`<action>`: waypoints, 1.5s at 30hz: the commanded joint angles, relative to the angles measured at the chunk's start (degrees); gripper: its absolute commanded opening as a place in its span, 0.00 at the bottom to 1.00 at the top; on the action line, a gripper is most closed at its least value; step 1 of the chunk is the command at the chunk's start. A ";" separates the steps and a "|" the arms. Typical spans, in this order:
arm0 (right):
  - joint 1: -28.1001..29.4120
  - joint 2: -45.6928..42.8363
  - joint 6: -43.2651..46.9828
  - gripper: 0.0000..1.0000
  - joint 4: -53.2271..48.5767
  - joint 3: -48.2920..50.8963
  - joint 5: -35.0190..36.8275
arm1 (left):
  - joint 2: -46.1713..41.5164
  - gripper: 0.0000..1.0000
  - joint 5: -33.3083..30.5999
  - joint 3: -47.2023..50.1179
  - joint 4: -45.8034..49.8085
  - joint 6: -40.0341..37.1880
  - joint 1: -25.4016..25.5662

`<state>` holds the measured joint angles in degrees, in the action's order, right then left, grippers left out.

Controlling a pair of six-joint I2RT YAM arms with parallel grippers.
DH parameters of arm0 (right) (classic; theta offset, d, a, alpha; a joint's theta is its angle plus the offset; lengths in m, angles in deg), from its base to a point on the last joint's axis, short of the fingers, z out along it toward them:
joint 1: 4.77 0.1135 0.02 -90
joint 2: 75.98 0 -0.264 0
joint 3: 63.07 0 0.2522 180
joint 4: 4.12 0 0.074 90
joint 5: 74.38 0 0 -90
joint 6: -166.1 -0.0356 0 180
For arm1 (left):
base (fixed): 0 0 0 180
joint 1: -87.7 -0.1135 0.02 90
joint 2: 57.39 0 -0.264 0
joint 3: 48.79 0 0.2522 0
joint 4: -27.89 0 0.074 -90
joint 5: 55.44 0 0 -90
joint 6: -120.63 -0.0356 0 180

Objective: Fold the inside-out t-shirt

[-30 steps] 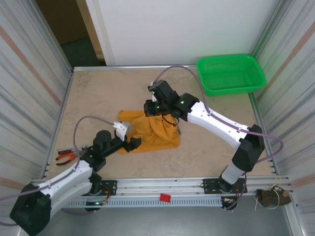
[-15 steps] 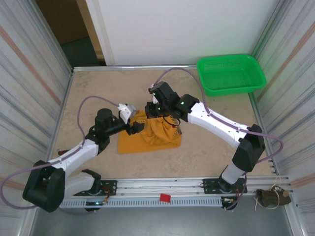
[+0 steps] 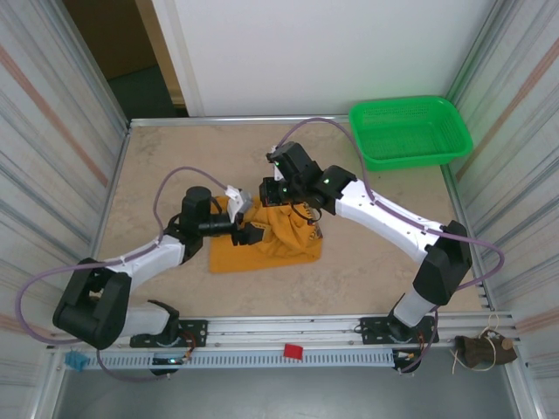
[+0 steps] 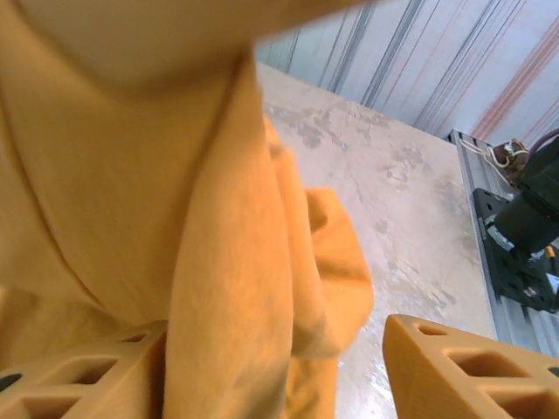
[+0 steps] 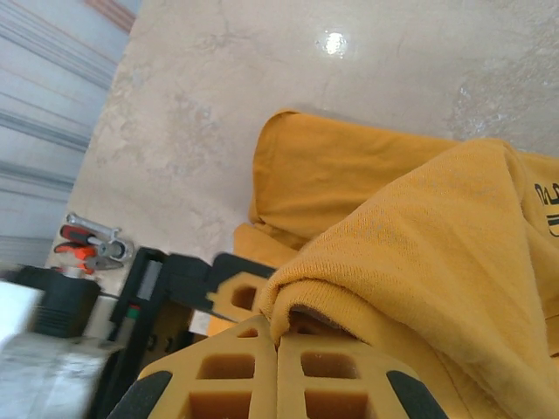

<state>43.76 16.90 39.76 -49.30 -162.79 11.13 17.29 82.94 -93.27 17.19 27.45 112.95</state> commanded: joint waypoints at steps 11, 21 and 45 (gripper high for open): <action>0.74 4.14 -2.01 0.00 3.69 -2.61 0.91 | -10.27 0.05 -10.98 8.32 0.16 16.39 2.33; 5.13 13.54 -4.68 0.00 5.14 -7.96 4.23 | -27.46 0.03 -20.15 16.19 8.25 30.51 3.18; 6.02 11.07 -3.94 0.60 0.86 -9.67 1.11 | -34.33 0.55 -55.94 9.64 33.93 40.13 -0.82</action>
<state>51.45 35.82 33.53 -45.56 -174.96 12.37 -15.96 30.51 -79.18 48.42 69.59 112.39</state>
